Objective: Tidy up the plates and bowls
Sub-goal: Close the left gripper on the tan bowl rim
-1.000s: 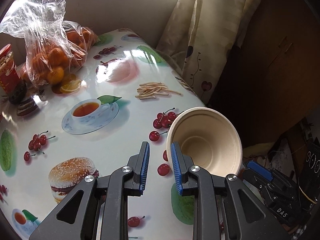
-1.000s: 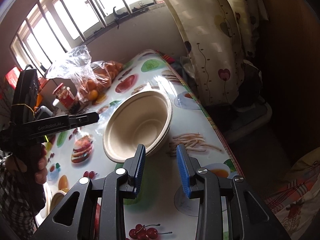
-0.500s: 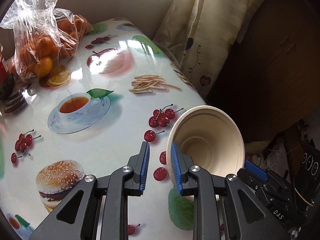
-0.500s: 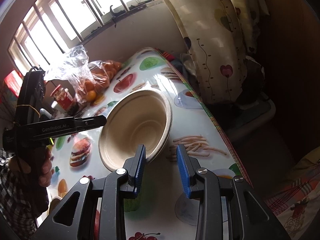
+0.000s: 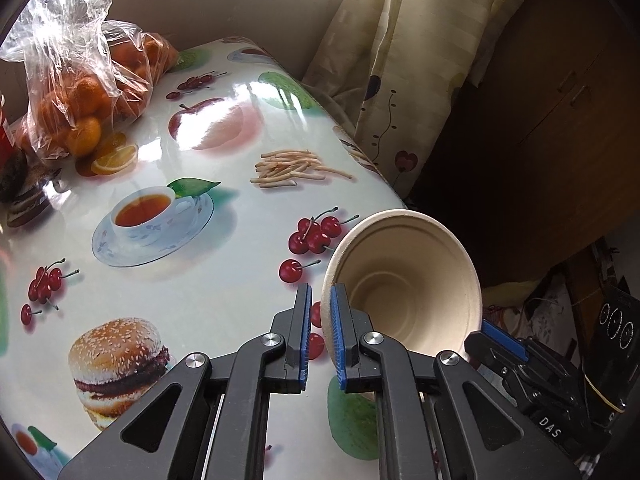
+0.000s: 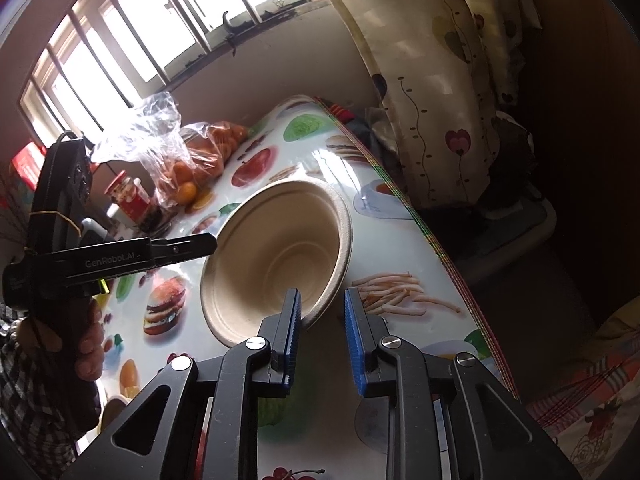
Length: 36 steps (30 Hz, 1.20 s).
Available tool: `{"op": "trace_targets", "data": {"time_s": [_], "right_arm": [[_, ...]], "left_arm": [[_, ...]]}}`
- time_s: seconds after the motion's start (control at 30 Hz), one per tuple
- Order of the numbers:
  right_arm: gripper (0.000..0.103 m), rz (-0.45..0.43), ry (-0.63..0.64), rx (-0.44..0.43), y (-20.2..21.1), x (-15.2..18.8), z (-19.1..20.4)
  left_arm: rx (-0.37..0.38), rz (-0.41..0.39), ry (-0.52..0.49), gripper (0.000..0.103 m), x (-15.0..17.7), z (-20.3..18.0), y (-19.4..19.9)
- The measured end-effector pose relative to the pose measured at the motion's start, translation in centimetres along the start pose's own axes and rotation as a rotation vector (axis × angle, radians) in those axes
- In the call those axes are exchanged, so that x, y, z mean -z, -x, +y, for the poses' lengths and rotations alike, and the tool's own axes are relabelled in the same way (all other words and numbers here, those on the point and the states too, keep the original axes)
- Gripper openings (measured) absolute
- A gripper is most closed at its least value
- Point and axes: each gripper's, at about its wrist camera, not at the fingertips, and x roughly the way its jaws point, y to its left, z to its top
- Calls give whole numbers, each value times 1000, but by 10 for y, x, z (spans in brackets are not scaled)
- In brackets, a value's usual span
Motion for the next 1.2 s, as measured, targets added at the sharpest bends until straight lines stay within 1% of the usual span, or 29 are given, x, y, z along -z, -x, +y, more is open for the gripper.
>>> {"op": "trace_targets", "data": {"time_s": [0.07, 0.37, 0.77, 1.2], "right_arm": [[18, 1, 2, -2, -1, 0, 2], [17, -1, -2, -2, -1, -2, 1], [17, -6, -5, -3, 0, -2, 1], [17, -35, 0, -23, 21, 5, 7]], "left_arm": [[-2, 0, -1, 5, 0, -2, 0], [-10, -3, 0, 5, 0, -3, 0], [-2, -4, -1, 5, 0, -5, 5], [17, -26, 11, 5, 10, -6, 23]]}}
